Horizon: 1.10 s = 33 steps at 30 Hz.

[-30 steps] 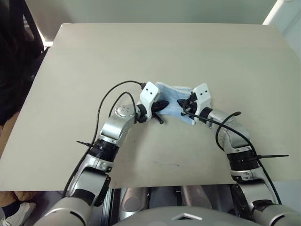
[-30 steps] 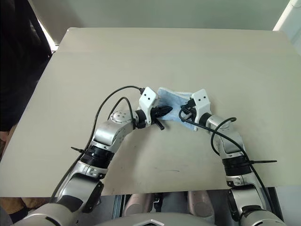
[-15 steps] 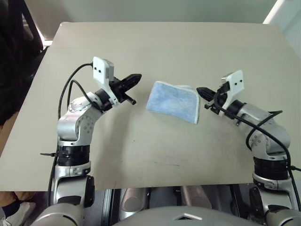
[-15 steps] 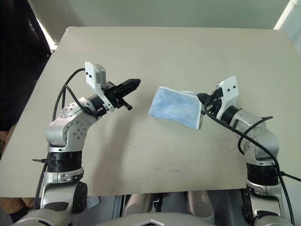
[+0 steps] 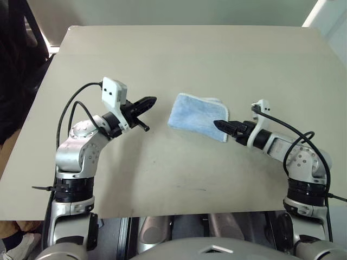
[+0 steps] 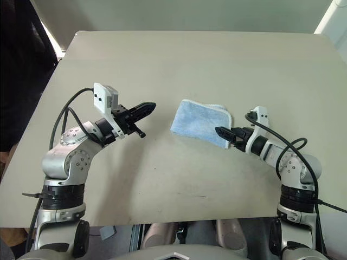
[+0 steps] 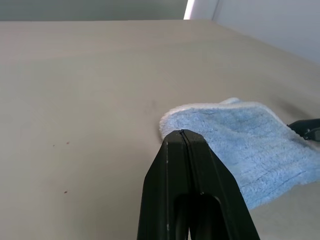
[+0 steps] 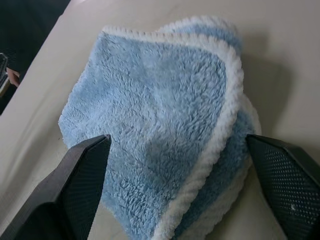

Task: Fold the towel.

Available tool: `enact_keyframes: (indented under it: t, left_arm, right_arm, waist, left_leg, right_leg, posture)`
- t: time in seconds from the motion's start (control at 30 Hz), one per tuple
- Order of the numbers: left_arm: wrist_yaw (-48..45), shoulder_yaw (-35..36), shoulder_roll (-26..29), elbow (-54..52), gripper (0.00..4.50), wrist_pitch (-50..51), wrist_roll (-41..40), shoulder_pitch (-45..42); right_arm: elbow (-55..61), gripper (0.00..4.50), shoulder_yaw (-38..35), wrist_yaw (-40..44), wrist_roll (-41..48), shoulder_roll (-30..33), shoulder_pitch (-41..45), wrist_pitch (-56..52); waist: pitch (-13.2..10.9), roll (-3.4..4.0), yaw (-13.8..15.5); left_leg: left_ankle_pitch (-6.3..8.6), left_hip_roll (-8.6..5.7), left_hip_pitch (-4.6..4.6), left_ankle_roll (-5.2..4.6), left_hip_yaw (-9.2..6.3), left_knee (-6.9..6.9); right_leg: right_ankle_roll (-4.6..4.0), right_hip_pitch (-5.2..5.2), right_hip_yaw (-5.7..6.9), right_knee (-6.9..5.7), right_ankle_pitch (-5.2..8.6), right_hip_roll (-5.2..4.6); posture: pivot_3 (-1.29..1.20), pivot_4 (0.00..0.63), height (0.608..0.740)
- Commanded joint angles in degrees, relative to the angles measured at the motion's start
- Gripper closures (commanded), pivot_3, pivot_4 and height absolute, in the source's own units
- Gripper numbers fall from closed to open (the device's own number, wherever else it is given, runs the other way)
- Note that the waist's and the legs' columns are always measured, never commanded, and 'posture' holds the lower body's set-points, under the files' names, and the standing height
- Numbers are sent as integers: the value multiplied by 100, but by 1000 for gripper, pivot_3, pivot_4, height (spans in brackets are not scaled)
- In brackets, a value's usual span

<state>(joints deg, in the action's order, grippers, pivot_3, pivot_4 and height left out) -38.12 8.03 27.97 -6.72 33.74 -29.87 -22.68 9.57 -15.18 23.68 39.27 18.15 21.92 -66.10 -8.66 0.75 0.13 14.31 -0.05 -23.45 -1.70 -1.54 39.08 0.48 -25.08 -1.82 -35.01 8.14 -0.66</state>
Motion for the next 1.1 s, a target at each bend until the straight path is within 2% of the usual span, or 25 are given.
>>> enact_keyframes:
  t: [0.03, 0.27, 0.47, 0.63, 0.77, 1.03, 1.1]
  left_arm:
    - [31, 29, -15, -230, 4500, 24, -83, -13]
    - [33, -28, -84, -200, 4500, 18, -73, -49]
    - [65, -110, -174, -196, 4500, -3, -55, -110]
    - [109, -107, -202, -259, 4500, -17, -58, -60]
    - [137, -78, -199, -338, 4500, -26, -56, 56]
    - [163, -72, -206, -349, 4500, -41, -52, 95]
    - [159, -92, -217, -320, 4500, -52, -43, 77]
  right_arm:
    - [-29, 103, 68, -58, 86, -56, 113, -24]
    - [-510, 103, 278, -89, 37, -408, 484, 76]
    - [-1360, 103, 592, -143, -312, -733, 930, 444]
    - [-1591, 103, 581, -139, -353, -812, 1028, 552]
    - [-1554, 993, 495, -161, -336, -778, 1020, 559]
    - [-1331, 3996, 368, -177, -200, -734, 967, 454]
    - [-1266, 4453, 316, -204, -148, -757, 938, 432]
  waist:
    - [0, 0, -4]
    - [0, 0, -15]
    - [1, -2, -80]
    - [3, -5, -133]
    - [2, -4, -135]
    - [3, -4, -132]
    - [3, -4, -128]
  left_leg:
    - [0, 0, 0, 0, 0, 0]
    - [-2, 1, 4, 2, 0, 1]
    - [-9, 8, 6, 11, -1, 0]
    - [-17, 14, 17, 16, -1, 0]
    - [-25, 18, 24, 13, -1, -1]
    - [-19, 19, 2, 22, -2, -7]
    - [-15, 19, 0, 22, -1, -6]
  right_leg:
    - [0, 0, 1, 0, 0, 0]
    - [-11, 0, 1, -1, -10, 1]
    - [-25, -7, 0, -5, -24, 6]
    - [-41, -1, -4, -5, -39, 16]
    - [-48, 2, -5, -6, -47, 22]
    - [-42, -20, -5, -1, -41, 25]
    - [-40, -19, -5, 2, -39, 25]
  posture:
    - [0, 150, 736]
    - [0, 150, 736]
    - [0, 150, 736]
    - [0, 150, 736]
    - [0, 150, 736]
    - [0, 150, 736]
    - [0, 150, 736]
